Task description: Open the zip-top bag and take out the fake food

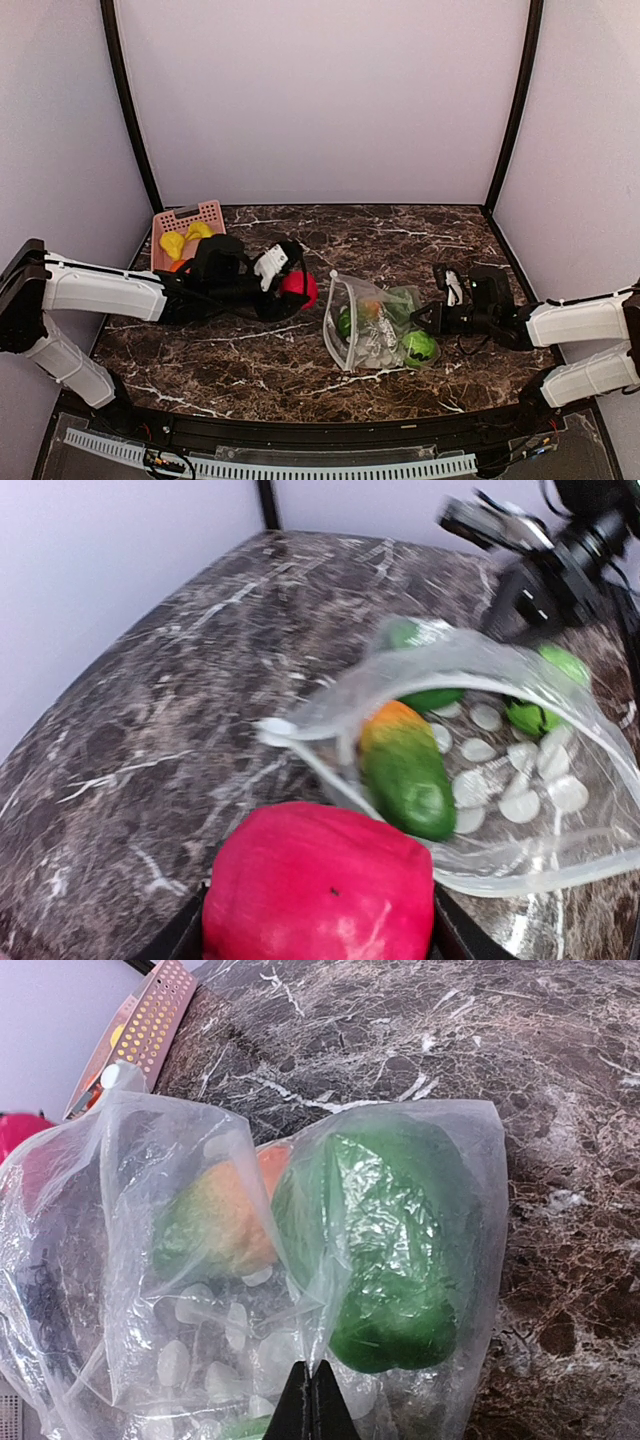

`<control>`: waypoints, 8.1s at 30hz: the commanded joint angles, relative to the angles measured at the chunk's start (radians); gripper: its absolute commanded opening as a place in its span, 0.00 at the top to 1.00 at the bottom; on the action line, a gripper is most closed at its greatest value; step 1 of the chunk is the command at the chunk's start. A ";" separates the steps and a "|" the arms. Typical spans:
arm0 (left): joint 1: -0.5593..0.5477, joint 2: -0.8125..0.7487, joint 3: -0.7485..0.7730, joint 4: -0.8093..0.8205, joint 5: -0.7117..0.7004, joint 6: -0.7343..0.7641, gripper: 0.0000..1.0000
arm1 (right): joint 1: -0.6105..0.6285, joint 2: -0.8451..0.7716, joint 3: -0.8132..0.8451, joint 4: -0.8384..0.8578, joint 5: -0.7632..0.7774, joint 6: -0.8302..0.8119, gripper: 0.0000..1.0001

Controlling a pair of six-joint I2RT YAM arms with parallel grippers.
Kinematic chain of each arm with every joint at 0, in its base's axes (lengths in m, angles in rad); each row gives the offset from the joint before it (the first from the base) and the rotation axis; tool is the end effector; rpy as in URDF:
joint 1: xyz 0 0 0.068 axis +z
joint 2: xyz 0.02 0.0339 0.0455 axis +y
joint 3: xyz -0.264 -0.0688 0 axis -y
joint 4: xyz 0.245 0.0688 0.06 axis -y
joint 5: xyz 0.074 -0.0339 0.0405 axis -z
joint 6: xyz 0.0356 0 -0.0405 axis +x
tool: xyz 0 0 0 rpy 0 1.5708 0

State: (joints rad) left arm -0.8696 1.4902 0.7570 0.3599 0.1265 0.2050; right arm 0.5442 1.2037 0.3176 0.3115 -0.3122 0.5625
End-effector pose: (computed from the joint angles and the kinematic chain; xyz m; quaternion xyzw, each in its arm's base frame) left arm 0.2048 -0.2495 0.2174 0.4525 0.6900 -0.2328 0.5147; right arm 0.1802 0.1218 0.1494 -0.0663 0.8685 0.3642 0.3297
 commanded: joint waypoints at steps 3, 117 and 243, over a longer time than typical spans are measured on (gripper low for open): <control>0.178 -0.141 0.040 -0.156 -0.197 -0.251 0.51 | -0.007 -0.004 -0.017 0.012 0.008 0.005 1.00; -0.083 0.589 0.419 -0.041 0.121 0.116 0.42 | -0.007 0.070 -0.012 0.120 -0.088 -0.022 1.00; -0.011 0.297 0.043 0.268 0.240 -0.137 0.38 | -0.264 0.238 0.170 0.150 -0.343 -0.023 0.43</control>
State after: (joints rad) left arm -0.8703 1.7500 0.7753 0.5793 0.3454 0.0788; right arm 0.2859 1.3750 0.4583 0.3649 -0.5880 0.5114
